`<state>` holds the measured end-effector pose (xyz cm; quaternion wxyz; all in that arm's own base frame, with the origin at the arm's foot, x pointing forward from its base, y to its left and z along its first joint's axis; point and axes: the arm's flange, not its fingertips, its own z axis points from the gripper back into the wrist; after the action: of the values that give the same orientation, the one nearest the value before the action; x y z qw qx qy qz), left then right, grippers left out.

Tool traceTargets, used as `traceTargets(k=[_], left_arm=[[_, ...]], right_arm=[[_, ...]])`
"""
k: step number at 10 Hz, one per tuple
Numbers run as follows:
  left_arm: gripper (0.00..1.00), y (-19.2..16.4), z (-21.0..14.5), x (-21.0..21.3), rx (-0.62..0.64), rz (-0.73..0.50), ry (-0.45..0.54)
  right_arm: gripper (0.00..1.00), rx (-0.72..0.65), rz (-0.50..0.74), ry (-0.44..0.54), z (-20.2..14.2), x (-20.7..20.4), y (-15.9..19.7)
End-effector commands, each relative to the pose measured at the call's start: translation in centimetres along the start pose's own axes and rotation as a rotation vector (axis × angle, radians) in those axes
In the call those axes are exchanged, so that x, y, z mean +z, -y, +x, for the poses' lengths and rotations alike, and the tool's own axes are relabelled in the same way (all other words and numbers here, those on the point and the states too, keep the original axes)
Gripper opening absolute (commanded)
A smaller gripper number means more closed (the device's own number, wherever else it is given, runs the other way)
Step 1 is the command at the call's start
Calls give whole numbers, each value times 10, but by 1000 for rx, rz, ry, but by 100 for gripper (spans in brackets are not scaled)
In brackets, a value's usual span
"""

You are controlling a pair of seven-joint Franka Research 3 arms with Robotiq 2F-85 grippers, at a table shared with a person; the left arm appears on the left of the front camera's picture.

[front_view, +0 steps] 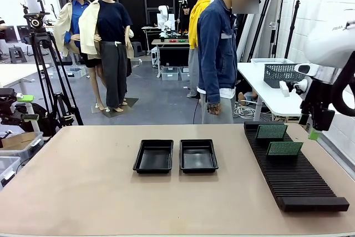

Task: Inspect and transfer BCBs to ESD trays.
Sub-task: Pick up the Blank PCB from the PCB Rack and place it in the left ESD tray.

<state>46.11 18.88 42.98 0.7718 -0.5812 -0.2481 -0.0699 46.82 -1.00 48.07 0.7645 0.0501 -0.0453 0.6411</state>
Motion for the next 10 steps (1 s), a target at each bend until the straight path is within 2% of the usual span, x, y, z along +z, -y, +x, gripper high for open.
traceTargets(k=[1,3,6,10], left_arm=[[100,1,1,1,0,3,3],[100,1,1,1,0,3,3],[100,1,1,1,0,3,3],[100,1,1,1,0,3,3]], right_arm=[[100,-13,-9,30,2,-10,24],[100,0,-36,82,6,-19,40],[100,-42,-120,31,11,-39,59],[100,-29,-48,-2,16,-61,80]])
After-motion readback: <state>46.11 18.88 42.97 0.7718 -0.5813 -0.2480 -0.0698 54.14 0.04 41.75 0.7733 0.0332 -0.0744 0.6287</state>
